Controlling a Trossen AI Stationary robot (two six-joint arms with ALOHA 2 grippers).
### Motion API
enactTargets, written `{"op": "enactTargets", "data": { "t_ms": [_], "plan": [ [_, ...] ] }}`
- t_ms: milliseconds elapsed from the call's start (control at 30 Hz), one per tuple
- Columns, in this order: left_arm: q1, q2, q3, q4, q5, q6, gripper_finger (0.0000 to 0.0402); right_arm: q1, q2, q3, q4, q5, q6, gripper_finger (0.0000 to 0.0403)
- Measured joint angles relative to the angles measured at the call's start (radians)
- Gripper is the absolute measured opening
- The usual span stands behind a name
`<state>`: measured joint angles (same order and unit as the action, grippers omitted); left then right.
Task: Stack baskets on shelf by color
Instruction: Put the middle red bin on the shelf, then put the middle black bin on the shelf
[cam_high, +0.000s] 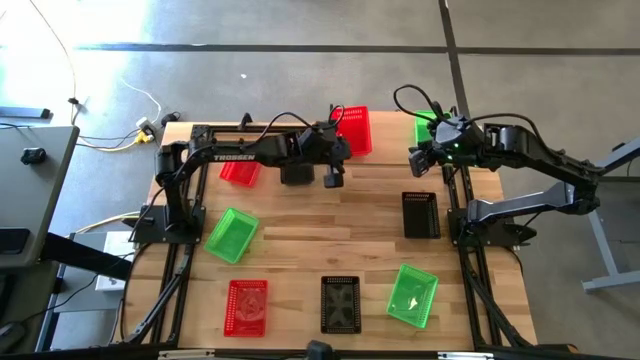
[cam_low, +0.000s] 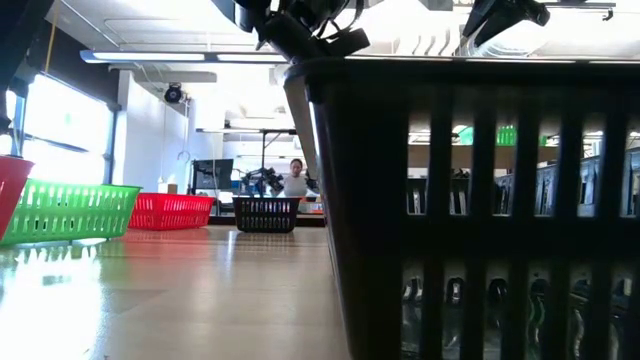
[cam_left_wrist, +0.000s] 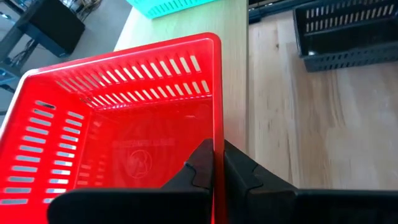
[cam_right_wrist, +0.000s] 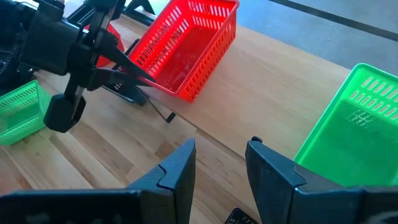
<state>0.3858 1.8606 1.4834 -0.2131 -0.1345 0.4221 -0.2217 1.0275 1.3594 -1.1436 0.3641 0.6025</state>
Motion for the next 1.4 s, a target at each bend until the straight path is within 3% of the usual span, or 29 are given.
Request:
{"op": "enactTargets", "data": {
  "t_ms": [433,1100,1400],
  "plan": [
    [0.005,0.000,0.000,0.000,0.029,0.034,0.0002,0.000,0.000,0.000,0.000,0.000,0.000,0.0126],
    [-0.009,-0.015,0.000,0.005,-0.013,0.035,0.0097,0.000,0.000,0.000,0.000,-0.001,0.000,0.0126],
    [-0.043,-0.093,0.000,-0.004,-0.106,0.035,0.0134,0.000,0.000,0.000,-0.015,-0.182,-0.016,0.0126]
  ]
}}
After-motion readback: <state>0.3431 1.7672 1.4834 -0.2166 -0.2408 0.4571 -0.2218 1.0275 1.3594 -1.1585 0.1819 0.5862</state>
